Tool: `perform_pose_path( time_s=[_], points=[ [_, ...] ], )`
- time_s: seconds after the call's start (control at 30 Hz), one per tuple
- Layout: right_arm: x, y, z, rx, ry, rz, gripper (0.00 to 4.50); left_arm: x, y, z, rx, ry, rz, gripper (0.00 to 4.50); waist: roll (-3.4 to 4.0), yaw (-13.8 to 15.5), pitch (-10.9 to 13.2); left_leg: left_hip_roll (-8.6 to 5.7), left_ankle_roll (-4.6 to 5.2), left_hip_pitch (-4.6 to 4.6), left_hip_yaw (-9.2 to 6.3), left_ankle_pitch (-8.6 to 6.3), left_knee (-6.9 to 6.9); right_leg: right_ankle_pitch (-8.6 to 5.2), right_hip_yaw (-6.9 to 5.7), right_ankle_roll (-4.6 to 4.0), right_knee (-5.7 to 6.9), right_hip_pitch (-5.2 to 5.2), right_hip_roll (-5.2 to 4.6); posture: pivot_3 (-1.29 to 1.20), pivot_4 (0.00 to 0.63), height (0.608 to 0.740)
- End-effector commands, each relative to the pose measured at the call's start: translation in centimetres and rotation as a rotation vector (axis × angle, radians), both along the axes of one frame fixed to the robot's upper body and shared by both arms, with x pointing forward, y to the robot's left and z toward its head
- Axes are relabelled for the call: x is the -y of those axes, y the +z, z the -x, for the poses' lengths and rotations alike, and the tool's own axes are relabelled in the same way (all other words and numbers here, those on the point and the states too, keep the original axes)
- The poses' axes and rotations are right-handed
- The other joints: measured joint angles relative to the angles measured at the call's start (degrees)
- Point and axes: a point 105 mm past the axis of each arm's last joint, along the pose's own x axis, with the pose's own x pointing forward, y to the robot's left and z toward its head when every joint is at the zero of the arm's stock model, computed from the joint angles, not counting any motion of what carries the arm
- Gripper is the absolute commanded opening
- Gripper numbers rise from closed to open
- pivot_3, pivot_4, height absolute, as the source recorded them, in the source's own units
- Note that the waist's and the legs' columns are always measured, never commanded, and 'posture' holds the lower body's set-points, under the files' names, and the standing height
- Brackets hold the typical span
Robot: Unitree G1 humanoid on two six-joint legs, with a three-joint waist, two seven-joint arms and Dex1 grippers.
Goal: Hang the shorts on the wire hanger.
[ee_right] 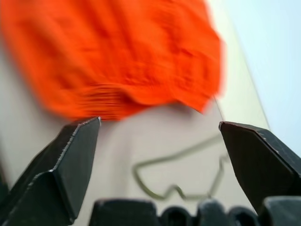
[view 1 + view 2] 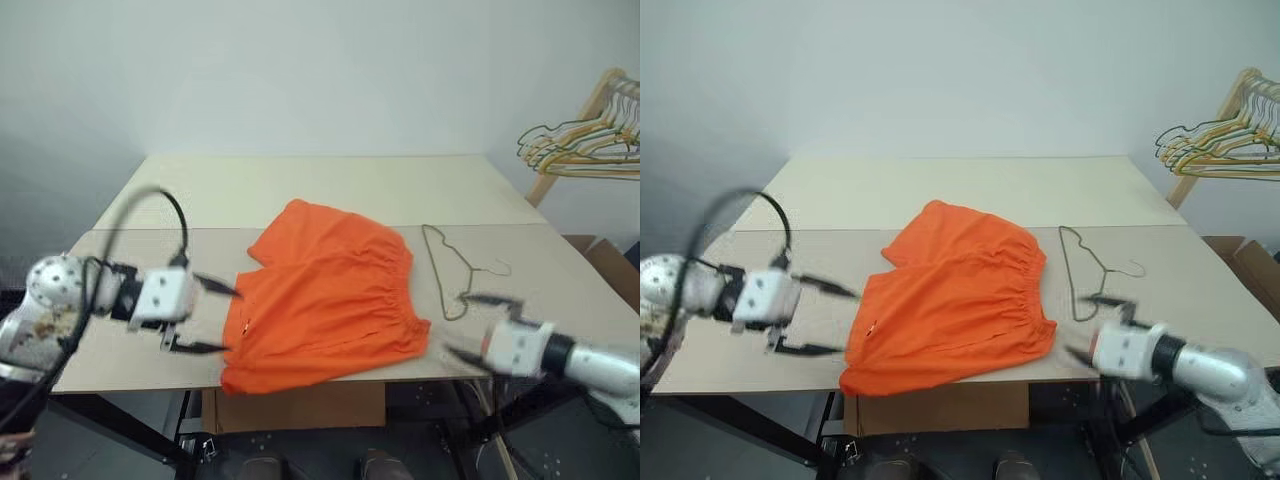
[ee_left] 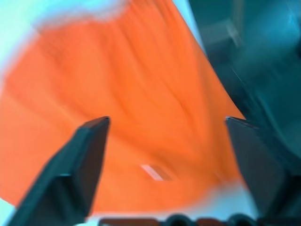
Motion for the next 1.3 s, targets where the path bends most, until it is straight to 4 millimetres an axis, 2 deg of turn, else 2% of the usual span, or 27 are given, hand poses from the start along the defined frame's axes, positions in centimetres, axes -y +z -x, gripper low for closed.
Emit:
perform_pose_path(
  time_s=[0.03, 0.1, 0.23, 0.43, 0.5, 0.6, 0.67, 0.8, 1.07, 1.1, 1.2, 1.3],
  points=[
    [1.3, 0.3, -2.4, -0.112, -0.238, -0.144, 4.50, 2.1, 2.5, -1.3, -0.063, 0.058, 0.211, 4.46, -0.06, -0.1, 0.0, 0.06, -0.04, -0.01, 0.00, -0.02, 0.04, 0.01, -0.01, 0.01, -0.04, 0.01, 0.06, 0.10, 0.000, 0.740],
    [2.3, -0.9, -3.8, -0.214, -0.391, -0.153, 4.50, 3.5, 3.1, -1.7, -0.100, 0.051, 0.276, 4.46, -0.05, -0.1, 0.0, 0.24, -0.10, -0.09, 0.01, -0.04, 0.25, 0.02, 0.00, 0.02, -0.09, -0.07, 0.31, 0.08, 0.000, 0.740],
    [3.5, -3.1, -6.2, -0.373, -0.571, -0.205, 4.50, 5.8, 4.4, -2.7, -0.146, 0.028, 0.376, 4.46, -0.07, -0.1, 0.0, 0.30, -0.07, -0.24, 0.12, -0.01, 0.38, 0.17, 0.02, -0.15, -0.05, -0.26, 0.56, 0.08, 0.000, 0.740],
    [3.7, -5.6, -8.2, -0.497, -0.680, -0.175, 4.50, 7.1, 4.5, -2.7, -0.134, -0.025, 0.367, 4.46, 0.11, -0.4, -0.1, 0.21, 0.00, -1.00, 0.23, -0.04, 0.29, 0.48, 0.07, -0.33, 0.01, -0.93, 0.82, 0.09, 0.000, 0.740],
    [3.8, -6.5, -8.6, -0.516, -0.699, -0.125, 4.50, 7.2, 4.4, -2.8, -0.125, -0.028, 0.362, 4.46, 0.12, -0.4, -0.1, 0.20, -0.01, -1.47, 0.20, -0.04, 0.29, 0.74, 0.08, -0.51, 0.02, -1.44, 0.86, 0.09, 0.000, 0.740],
    [3.7, -7.7, -8.7, -0.588, -0.718, -0.156, 4.50, 7.3, 4.3, -2.8, -0.121, -0.030, 0.361, 4.46, 0.11, -0.4, -0.1, 0.19, -0.01, -1.73, 0.12, -0.05, 0.31, 0.75, 0.01, -0.51, -0.01, -1.60, 0.87, 0.10, 0.000, 0.740],
    [3.9, -8.4, -8.7, -0.620, -0.745, -0.162, 4.13, 7.3, 4.3, -2.9, -0.113, -0.026, 0.361, 4.47, 0.07, -0.4, -0.1, 0.17, 0.00, -1.75, 0.12, -0.05, 0.34, 0.79, 0.01, -0.46, -0.11, -1.54, 0.85, 0.11, 0.000, 0.740],
    [4.1, -8.3, -8.9, -0.666, -0.790, -0.253, 2.97, 7.1, 4.3, -2.8, -0.101, -0.022, 0.358, 4.47, 0.02, -0.3, -0.2, 0.19, -0.01, -1.68, 0.13, -0.05, 0.57, 0.86, 0.01, -0.35, -0.12, -1.39, 0.84, 0.11, 0.000, 0.740],
    [4.6, -8.2, -7.9, -0.707, -0.836, -0.320, 0.17, 7.1, 4.4, -2.9, -0.093, -0.021, 0.357, 4.47, 0.03, 0.1, -0.2, 0.23, -0.01, -1.73, 0.15, -0.01, 0.95, 0.72, 0.03, -0.27, -0.03, -1.38, 0.84, 0.10, 0.000, 0.740],
    [4.6, -8.1, -7.9, -0.704, -0.839, -0.323, 0.04, 7.1, 4.4, -3.0, -0.091, -0.022, 0.358, 4.47, 0.03, 0.0, -0.2, 0.24, -0.01, -1.73, 0.15, -0.01, 0.94, 0.74, 0.03, -0.26, -0.03, -1.39, 0.85, 0.09, 0.000, 0.740],
    [4.9, -7.5, -8.1, -0.645, -0.841, -0.301, 0.04, 7.3, 4.5, -3.3, -0.087, -0.029, 0.359, 4.47, 0.04, 0.0, -0.2, 0.26, -0.01, -1.79, 0.13, -0.02, 0.90, 0.85, 0.02, -0.13, 0.00, -1.46, 0.88, 0.08, 0.000, 0.740],
    [6.0, -5.3, -9.1, -0.443, -0.832, -0.201, 0.04, 7.5, 4.7, -3.7, -0.076, -0.035, 0.361, 4.47, 0.06, 0.1, -0.2, 0.27, -0.01, -1.86, 0.12, -0.02, 0.90, 0.92, 0.01, -0.07, -0.01, -1.53, 0.91, 0.08, 0.000, 0.740]
  ],
)
